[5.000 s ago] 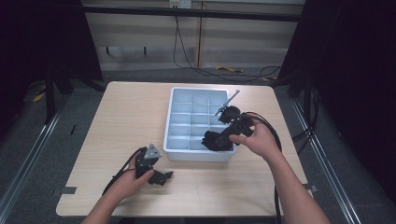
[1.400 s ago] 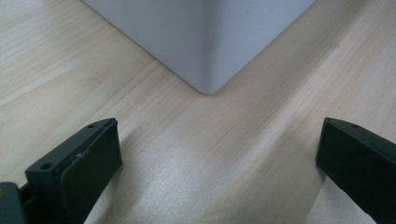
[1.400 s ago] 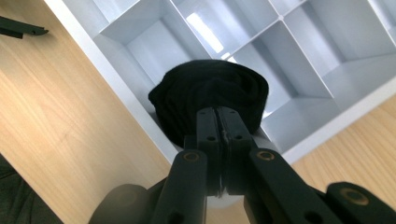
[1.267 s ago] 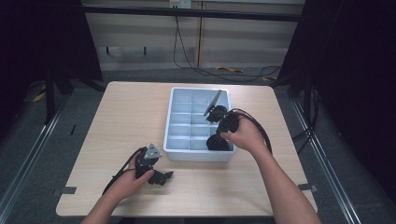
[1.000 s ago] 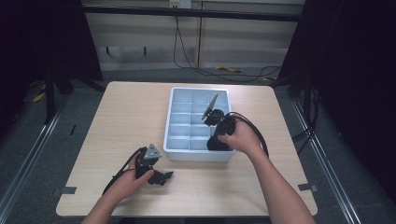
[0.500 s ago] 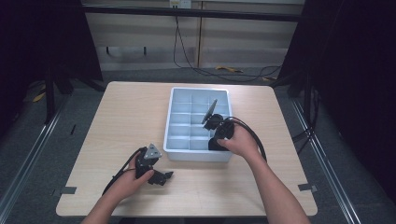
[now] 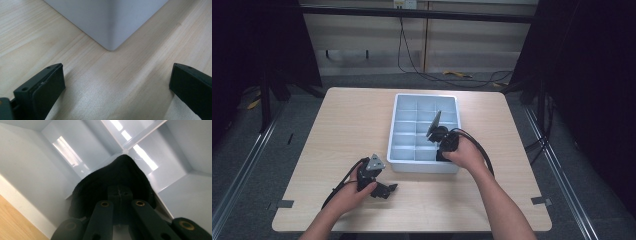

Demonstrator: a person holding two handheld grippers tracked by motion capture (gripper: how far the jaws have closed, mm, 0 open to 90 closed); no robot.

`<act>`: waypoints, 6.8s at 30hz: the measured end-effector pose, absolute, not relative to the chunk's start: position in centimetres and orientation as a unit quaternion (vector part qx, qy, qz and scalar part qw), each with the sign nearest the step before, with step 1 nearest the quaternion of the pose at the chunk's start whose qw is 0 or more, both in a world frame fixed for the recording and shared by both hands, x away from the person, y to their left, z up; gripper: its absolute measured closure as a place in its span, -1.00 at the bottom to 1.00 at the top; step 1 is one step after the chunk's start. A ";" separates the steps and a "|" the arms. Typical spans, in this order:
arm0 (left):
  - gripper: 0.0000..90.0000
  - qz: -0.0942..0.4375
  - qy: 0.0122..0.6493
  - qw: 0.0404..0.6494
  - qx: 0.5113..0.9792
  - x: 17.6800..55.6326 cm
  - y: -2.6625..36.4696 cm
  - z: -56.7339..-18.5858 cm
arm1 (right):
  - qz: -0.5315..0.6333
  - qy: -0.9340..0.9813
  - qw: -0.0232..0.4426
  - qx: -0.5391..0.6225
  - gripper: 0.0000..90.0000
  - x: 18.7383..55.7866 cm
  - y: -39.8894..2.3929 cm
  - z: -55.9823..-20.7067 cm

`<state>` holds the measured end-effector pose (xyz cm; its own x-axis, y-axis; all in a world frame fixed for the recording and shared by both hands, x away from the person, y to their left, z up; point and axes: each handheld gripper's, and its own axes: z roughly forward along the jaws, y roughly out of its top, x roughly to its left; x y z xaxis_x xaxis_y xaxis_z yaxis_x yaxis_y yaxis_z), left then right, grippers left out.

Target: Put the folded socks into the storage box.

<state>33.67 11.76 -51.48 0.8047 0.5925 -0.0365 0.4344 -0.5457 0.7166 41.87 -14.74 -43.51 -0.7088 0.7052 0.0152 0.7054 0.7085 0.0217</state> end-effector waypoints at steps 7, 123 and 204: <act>-1.00 0.104 0.295 0.376 0.872 33.7 11.7 -51.5 | -0.030 -0.923 0.011 -0.385 1.00 41.9 -15.4 -43.6; -1.00 0.105 0.292 0.373 0.874 33.7 11.8 -51.4 | -0.155 -0.886 -0.044 -0.435 -0.49 34.6 -27.7 -39.5; -1.00 0.105 0.292 0.373 0.875 33.7 11.8 -51.4 | -0.155 -0.871 -0.073 -0.461 -0.53 29.4 -33.9 -46.8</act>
<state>33.69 11.80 -51.44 0.8078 0.5885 -0.0330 0.4315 -0.5523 0.7132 29.40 -33.93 -46.76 -0.5646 0.8252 0.0164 0.7803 0.5273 0.3364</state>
